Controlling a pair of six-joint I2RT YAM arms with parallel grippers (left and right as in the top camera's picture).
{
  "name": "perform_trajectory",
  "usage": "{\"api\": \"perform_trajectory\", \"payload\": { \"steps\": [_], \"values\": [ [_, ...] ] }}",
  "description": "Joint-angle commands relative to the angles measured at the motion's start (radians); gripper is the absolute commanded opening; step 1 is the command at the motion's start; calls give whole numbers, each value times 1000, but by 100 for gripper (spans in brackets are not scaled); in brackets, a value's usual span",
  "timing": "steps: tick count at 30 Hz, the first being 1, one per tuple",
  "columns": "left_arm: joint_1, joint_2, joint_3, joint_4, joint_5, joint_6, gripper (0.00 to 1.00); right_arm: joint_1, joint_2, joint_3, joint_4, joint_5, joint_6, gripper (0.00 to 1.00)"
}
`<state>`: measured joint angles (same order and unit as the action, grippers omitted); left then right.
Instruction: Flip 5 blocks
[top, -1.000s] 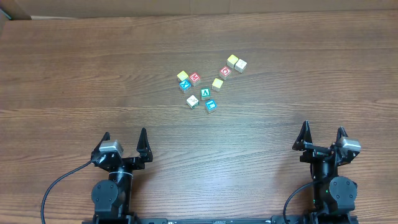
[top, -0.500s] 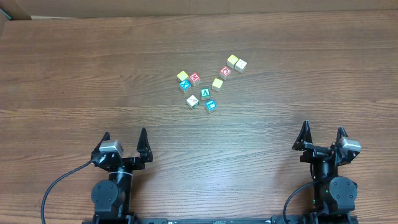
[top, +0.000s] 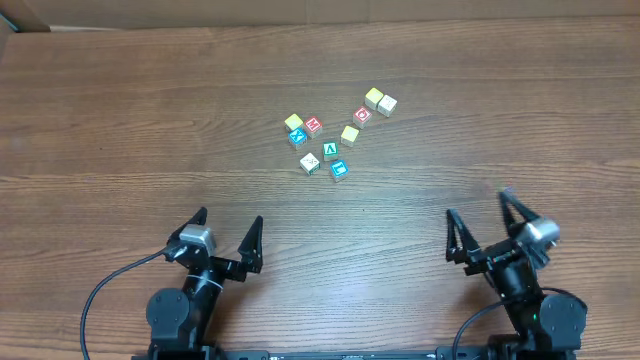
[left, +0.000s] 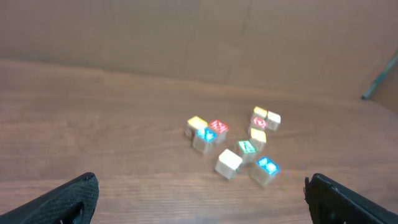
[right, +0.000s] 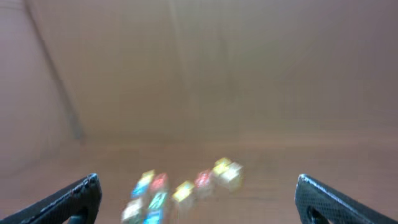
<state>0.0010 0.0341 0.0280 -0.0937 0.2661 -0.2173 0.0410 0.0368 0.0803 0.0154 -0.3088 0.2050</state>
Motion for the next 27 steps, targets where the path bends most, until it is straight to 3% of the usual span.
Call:
{"api": "perform_trajectory", "payload": {
  "steps": [1, 6, 10, 14, 19, 21, 24, 27],
  "values": [
    [5, 100, 96, -27, 45, -9, 100, 3, 90, 120, -106, -201, 61, 100],
    [5, 378, 294, -82, 73, -6, 100, 3, 317, 245, -130, -462, 80, 100],
    [4, 678, 555, -214, 180, -7, 100, 3, 531, 370, -130, -622, 228, 100],
    [-9, 982, 893, -472, 288, -6, 100, 3, 763, 504, -130, -821, 327, 100],
    [-91, 1341, 1361, -894, 251, 53, 100, 4, 1051, 624, -130, -1121, 436, 100],
    [-118, 1417, 1454, -980, 207, 61, 100, 4, 1131, 633, -130, -1193, 436, 100],
    [-170, 1534, 1567, -1078, 132, 61, 100, 5, 1228, 633, -142, -1209, 431, 100],
    [-206, 1592, 1579, -1081, 125, 61, 100, 5, 1267, 633, -143, -1119, 306, 100]
  ]
}}
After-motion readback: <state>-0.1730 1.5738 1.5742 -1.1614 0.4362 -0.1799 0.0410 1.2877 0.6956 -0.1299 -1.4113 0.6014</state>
